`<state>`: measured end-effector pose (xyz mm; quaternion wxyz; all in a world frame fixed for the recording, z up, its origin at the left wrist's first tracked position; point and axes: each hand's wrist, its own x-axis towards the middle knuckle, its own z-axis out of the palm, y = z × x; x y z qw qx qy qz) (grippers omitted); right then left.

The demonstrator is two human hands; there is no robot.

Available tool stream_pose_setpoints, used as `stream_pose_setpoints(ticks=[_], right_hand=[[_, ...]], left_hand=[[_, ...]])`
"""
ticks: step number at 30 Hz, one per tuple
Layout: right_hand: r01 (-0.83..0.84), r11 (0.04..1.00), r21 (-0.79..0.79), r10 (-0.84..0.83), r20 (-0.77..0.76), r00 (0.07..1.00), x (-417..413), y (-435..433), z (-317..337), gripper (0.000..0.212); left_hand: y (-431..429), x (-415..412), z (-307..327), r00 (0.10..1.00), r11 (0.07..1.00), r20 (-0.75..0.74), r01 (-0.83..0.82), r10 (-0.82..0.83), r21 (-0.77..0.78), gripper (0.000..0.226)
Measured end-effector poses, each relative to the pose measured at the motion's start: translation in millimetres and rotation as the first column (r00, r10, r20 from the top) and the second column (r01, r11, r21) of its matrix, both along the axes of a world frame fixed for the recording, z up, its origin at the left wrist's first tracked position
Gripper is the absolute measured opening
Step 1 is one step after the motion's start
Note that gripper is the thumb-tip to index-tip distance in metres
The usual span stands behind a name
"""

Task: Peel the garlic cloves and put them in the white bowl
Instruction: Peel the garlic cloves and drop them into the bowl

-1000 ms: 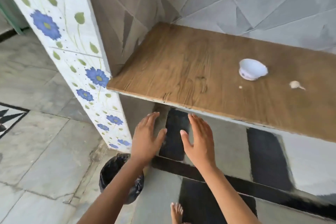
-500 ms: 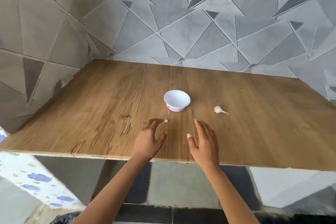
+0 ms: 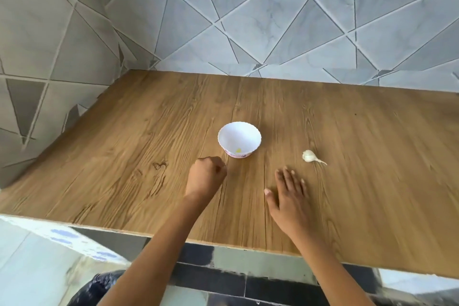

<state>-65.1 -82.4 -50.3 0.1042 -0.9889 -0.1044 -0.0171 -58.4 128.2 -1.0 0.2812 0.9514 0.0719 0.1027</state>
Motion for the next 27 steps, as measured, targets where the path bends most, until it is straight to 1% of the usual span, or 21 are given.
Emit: stream_pose_setpoints(ticks=[2, 3, 4, 5, 6, 7, 9, 10, 11, 13, 15, 16, 18, 19, 20, 21, 22, 24, 25, 27], right_hand=[[-0.001, 1.000, 0.002, 0.001, -0.015, 1.000, 0, -1, 1, 0.108], [0.003, 1.000, 0.009, -0.003, -0.016, 1.000, -1, -1, 2, 0.110], [0.005, 1.000, 0.017, -0.005, -0.023, 1.000, -2, 0, 3, 0.110], [0.014, 0.999, 0.031, -0.013, -0.030, 0.999, -3, 0, 4, 0.110], [0.032, 0.999, 0.043, -0.030, -0.038, 0.999, -3, -1, 5, 0.110], [0.056, 0.997, 0.047, -0.054, -0.040, 0.998, -3, -3, 6, 0.110], [0.120, 0.992, 0.036, -0.119, -0.032, 0.992, -2, -11, 6, 0.108], [0.157, 0.987, 0.023, -0.156, -0.028, 0.987, -2, -18, 6, 0.107], [0.181, 0.983, 0.013, -0.181, -0.025, 0.983, -2, -24, 6, 0.106], [0.197, 0.980, 0.011, -0.197, -0.032, 0.980, -3, -34, 6, 0.106], [0.188, 0.982, 0.023, -0.187, -0.042, 0.981, -4, -37, 8, 0.107], [0.185, 0.982, 0.032, -0.184, -0.047, 0.982, -4, -36, 10, 0.106], [0.203, 0.976, 0.074, -0.199, -0.057, 0.978, -4, -36, 11, 0.098], [0.223, 0.969, 0.107, -0.218, -0.060, 0.974, -4, -38, 12, 0.093], [0.243, 0.960, 0.139, -0.236, -0.060, 0.970, -4, -40, 12, 0.090], [0.258, 0.952, 0.163, -0.253, -0.051, 0.966, -4, -43, 12, 0.087], [0.268, 0.946, 0.181, -0.266, -0.033, 0.963, -3, -47, 11, 0.085], [0.283, 0.935, 0.214, -0.291, 0.006, 0.957, 0, -56, 13, 0.080], [0.292, 0.928, 0.233, -0.304, 0.016, 0.953, 1, -61, 15, 0.076], [0.301, 0.914, 0.272, -0.315, 0.007, 0.949, 4, -68, 20, 0.064]], left_hand=[[-5, 10, 21, 0.985, 0.992, 0.171, 0.031, -0.011, -0.118, 0.007], [-7, 21, 31, 0.975, 0.989, 0.220, 0.055, -0.023, -0.139, 0.006], [-9, 34, 38, 0.972, 0.987, 0.231, 0.078, -0.045, -0.139, 0.006], [-12, 51, 44, 0.980, 0.988, 0.183, 0.102, -0.080, -0.114, 0.009], [-17, 68, 47, 0.989, 0.990, 0.085, 0.127, -0.122, -0.056, 0.012], [-21, 83, 48, 0.988, 0.988, -0.045, 0.150, -0.149, 0.026, 0.016], [-29, 106, 49, 0.945, 0.954, -0.289, 0.217, -0.153, 0.205, 0.022], [-33, 113, 48, 0.919, 0.927, -0.371, 0.249, -0.134, 0.281, 0.026], [-35, 116, 49, 0.897, 0.903, -0.426, 0.275, -0.117, 0.330, 0.028], [-37, 118, 45, 0.866, 0.850, -0.476, 0.363, -0.156, 0.383, 0.027], [-35, 118, 41, 0.863, 0.816, -0.468, 0.403, -0.189, 0.415, 0.025], [-35, 117, 42, 0.880, 0.821, -0.438, 0.382, -0.183, 0.424, 0.023], [-41, 120, 48, 0.937, 0.866, -0.289, 0.304, -0.196, 0.397, 0.018], [-48, 123, 51, 0.950, 0.889, -0.189, 0.301, -0.248, 0.345, 0.018], [-61, 123, 56, 0.940, 0.894, -0.111, 0.341, -0.323, 0.289, 0.019], [-77, 121, 60, 0.913, 0.879, -0.064, 0.406, -0.404, 0.248, 0.019], [-95, 116, 62, 0.874, 0.853, -0.046, 0.483, -0.484, 0.197, 0.018], [-129, 109, 55, 0.790, 0.779, -0.073, 0.613, -0.609, 0.133, 0.019], [-140, 109, 46, 0.765, 0.752, -0.110, 0.644, -0.634, 0.142, 0.022], [-151, 113, 29, 0.761, 0.739, -0.160, 0.649, -0.629, 0.179, 0.028]])
